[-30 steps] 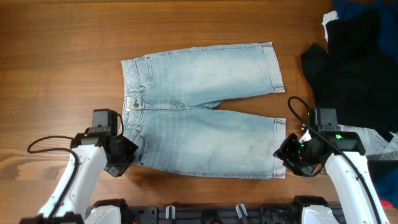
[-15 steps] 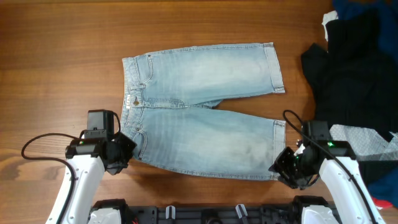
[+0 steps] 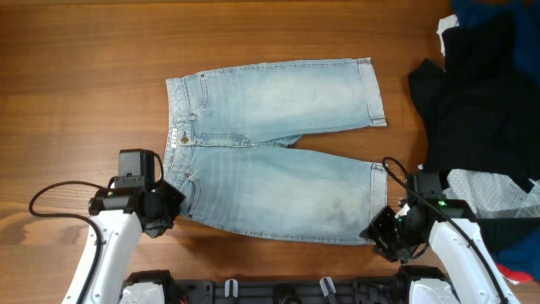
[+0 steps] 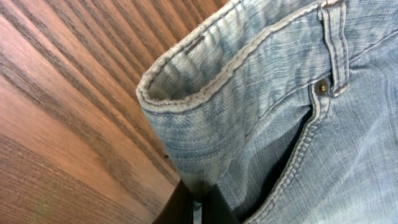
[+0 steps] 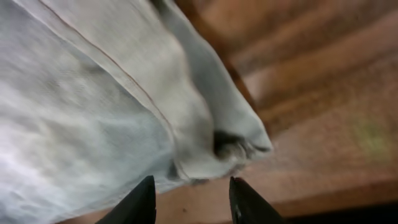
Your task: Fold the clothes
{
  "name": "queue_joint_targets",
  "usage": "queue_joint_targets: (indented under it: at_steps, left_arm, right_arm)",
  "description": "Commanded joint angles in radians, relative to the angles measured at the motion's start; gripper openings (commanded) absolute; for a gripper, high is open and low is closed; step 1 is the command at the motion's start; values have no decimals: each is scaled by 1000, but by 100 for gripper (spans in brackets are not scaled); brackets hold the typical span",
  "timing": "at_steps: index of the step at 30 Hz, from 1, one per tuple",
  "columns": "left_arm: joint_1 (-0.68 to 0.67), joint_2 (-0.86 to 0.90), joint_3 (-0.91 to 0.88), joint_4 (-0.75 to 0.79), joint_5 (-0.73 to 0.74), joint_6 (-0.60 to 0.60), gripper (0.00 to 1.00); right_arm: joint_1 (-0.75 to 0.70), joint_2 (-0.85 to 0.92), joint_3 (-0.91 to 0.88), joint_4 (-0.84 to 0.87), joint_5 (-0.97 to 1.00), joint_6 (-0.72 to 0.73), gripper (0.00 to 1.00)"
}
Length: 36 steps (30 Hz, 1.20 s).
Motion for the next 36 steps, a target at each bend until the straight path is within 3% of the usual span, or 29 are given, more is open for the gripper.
queue_joint_targets:
  at_steps: [1,12,17,28,31,35,36]
  left_arm:
    - [3,-14,25,-5,-2,16,4]
    - [3,-14,25,-22,-3,17,4]
    - [3,-14,25,-50,-21,17,4]
    - [3,-14,25,-69,-21,43,4]
    - [3,-14,25,-70,-22,43,4]
    - [3,-14,25,-69,-25,43,4]
    - [3,-14,25,-69,-25,43,4]
  right_arm:
    - [5,-11,-29,43,27,82,38]
    - [5,-10,-51,86,24,77,37]
    - [5,-10,-51,74,9,70,30]
    - [5,-11,-51,41,-2,69,32]
    - [5,-11,-51,46,-2,69,27]
    - [5,-11,-51,53,-2,69,4]
    - [5,-11,-51,57,-2,69,4]
